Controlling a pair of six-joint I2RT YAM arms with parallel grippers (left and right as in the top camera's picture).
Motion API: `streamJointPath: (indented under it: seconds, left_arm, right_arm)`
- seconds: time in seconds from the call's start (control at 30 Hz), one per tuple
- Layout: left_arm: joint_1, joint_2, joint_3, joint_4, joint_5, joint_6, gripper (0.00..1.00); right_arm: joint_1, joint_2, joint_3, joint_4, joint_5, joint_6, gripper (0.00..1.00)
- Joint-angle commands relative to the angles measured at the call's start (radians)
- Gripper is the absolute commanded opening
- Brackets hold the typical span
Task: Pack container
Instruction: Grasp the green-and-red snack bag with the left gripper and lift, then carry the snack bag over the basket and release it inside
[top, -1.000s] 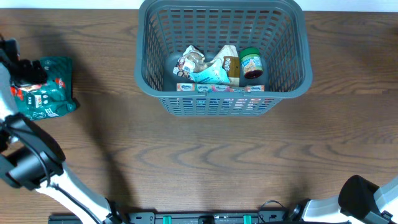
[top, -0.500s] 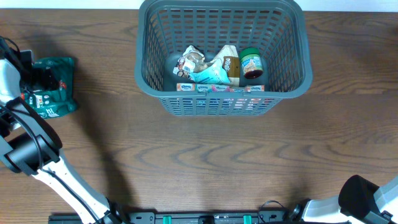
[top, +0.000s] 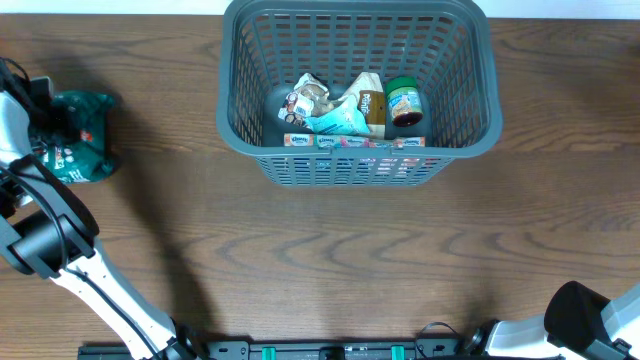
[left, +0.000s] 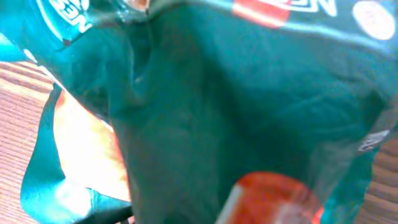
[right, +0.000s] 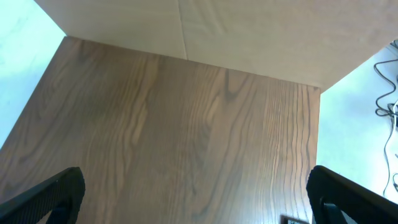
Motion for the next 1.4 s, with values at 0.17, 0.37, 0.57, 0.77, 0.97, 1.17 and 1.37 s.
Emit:
streamJointPath:
  seconds: [0.17, 0.37, 0.57, 0.77, 0.97, 1.17, 1.37]
  left_arm:
    - [-0.008, 0.044, -0.069, -0.043, 0.047, -0.060, 0.06]
    - [-0.018, -0.164, -0.046, -0.036, 0.073, -0.096, 0.06]
    - [-0.067, -0.443, -0.045, 0.048, 0.205, -0.103, 0.06]
    - [-0.216, -0.710, -0.045, 0.156, 0.296, -0.102, 0.06]
    - [-0.475, -0.876, -0.045, 0.251, 0.340, -0.071, 0.06]
    - [-0.742, -0.861, -0.045, 0.264, 0.436, 0.019, 0.06]
    - [-0.916, -0.760, -0.045, 0.265, 0.436, 0.146, 0.06]
  right_arm:
    - [-0.004, 0.005, -0.001, -0.003, 0.010, 0.010, 0.99]
    - [-0.004, 0.005, -0.002, -0.003, 0.010, 0.010, 0.99]
    - [-0.004, 0.005, -0.001, -0.003, 0.010, 0.010, 0.99]
    - [-0.004, 0.005, -0.001, -0.003, 0.010, 0.010, 0.99]
    - [-0.004, 0.005, -0.002, -0.003, 0.010, 0.010, 0.99]
    - [-0.004, 0.005, -0.001, -0.003, 0.010, 0.010, 0.99]
    - [-0.004, 0.005, -0.001, -0.003, 0.010, 0.010, 0.99]
